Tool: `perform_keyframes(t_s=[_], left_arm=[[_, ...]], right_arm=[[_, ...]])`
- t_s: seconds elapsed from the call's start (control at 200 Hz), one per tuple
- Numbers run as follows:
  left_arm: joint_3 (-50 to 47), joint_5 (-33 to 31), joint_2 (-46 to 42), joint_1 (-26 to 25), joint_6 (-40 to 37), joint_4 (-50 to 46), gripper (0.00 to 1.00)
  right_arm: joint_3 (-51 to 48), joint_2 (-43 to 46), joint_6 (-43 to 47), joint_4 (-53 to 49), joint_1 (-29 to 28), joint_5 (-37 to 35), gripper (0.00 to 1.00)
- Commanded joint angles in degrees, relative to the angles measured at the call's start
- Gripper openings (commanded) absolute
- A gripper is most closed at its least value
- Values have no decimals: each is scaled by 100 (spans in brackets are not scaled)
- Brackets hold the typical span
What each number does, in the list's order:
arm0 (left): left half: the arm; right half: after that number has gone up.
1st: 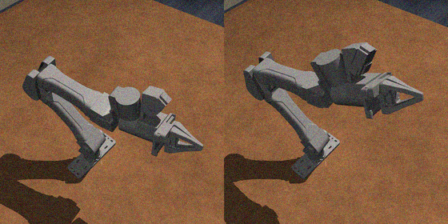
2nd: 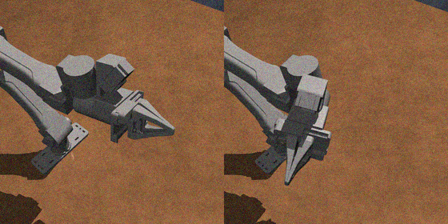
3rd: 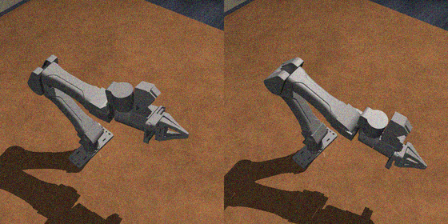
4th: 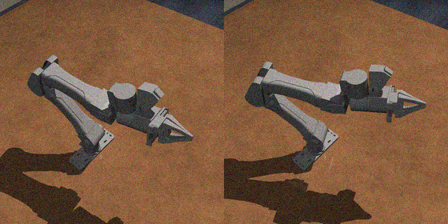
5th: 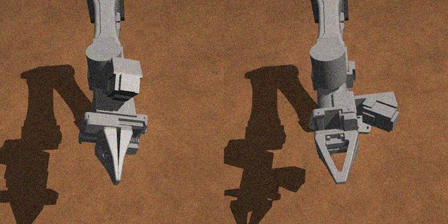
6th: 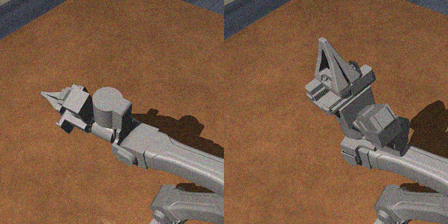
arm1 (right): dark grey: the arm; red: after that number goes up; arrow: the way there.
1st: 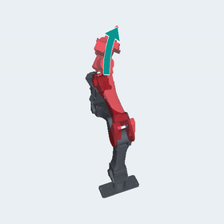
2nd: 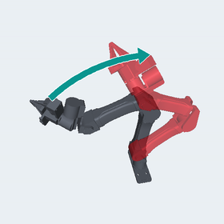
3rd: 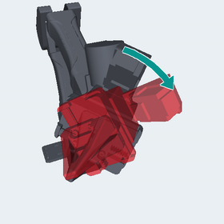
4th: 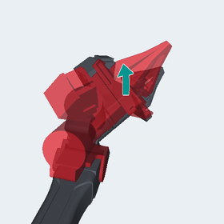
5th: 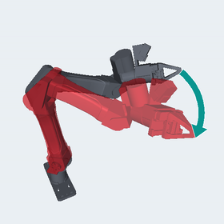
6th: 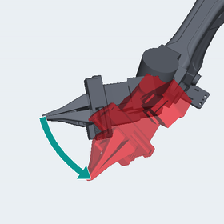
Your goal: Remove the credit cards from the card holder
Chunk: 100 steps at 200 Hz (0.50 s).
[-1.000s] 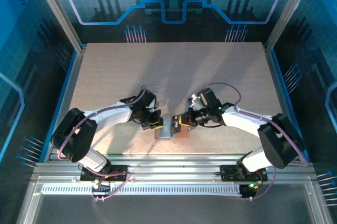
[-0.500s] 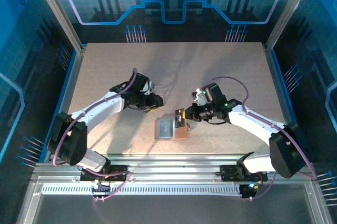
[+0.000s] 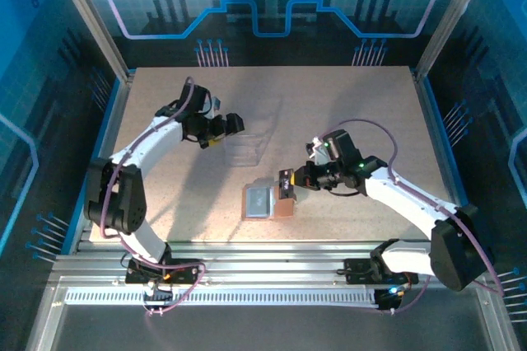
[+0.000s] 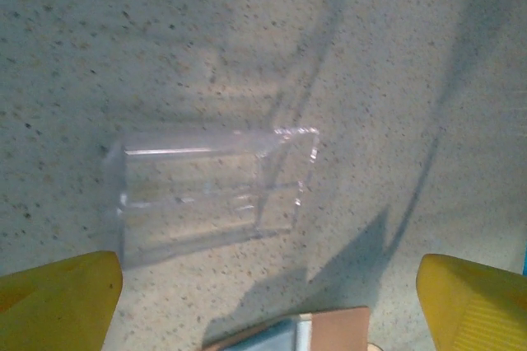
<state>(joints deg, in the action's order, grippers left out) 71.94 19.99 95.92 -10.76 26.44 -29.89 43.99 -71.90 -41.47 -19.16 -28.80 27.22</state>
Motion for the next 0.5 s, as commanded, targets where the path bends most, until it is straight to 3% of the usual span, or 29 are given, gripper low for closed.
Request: perform_keyframes(t_s=[0.0, 0.305, 0.495], left_arm=[[193, 490, 406, 191, -347, -80, 93], [546, 1150, 1302, 403, -570, -120, 93], [414, 1626, 1353, 357, -327, 196, 91]], right_arm=[[32, 138, 30, -176, 85, -48, 0], [-57, 206, -41, -168, 85, -82, 0], [-92, 216, -58, -140, 85, -107, 0]])
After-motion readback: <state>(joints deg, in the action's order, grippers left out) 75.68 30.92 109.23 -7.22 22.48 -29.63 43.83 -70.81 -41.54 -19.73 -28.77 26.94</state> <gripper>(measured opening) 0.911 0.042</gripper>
